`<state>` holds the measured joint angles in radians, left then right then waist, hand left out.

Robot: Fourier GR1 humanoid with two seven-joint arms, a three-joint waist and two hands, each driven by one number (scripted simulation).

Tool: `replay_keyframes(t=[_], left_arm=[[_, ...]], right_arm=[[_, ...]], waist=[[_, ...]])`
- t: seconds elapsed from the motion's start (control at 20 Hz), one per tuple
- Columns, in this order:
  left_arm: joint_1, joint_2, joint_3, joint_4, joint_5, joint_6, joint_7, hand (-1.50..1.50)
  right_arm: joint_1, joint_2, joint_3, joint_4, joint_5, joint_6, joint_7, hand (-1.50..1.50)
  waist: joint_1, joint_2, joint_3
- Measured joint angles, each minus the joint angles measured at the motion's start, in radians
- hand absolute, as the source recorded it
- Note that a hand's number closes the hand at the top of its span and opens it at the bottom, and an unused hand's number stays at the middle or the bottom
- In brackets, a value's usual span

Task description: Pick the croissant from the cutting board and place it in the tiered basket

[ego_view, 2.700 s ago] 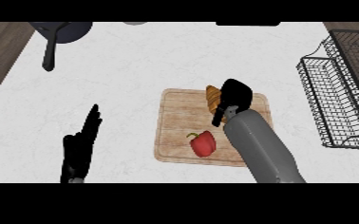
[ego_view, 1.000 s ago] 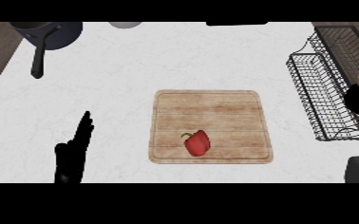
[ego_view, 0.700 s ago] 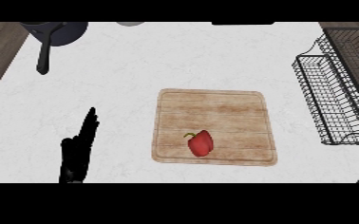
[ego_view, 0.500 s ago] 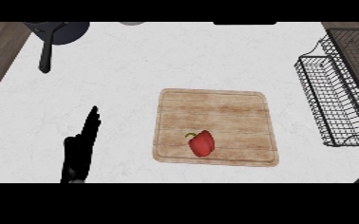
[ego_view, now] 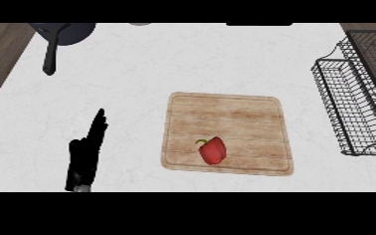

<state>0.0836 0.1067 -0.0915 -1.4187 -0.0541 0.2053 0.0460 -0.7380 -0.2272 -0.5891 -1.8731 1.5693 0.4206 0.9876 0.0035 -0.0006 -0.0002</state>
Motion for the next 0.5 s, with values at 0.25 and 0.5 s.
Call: replay_keyframes(t=[0.25,0.5], left_arm=[[-0.014,0.006,0.022,0.036,0.009,-0.016,-0.03,0.0],[0.003,0.004,0.018,0.016,0.007,-0.023,-0.03,0.0]], right_arm=[[0.021,0.002,-0.033,0.119,-0.013,-0.062,0.002,1.5],[0.062,-0.028,-0.105,0.254,-0.054,-0.187,-0.015,1.5]], waist=[[0.002,0.001,0.001],[0.004,0.001,0.002]])
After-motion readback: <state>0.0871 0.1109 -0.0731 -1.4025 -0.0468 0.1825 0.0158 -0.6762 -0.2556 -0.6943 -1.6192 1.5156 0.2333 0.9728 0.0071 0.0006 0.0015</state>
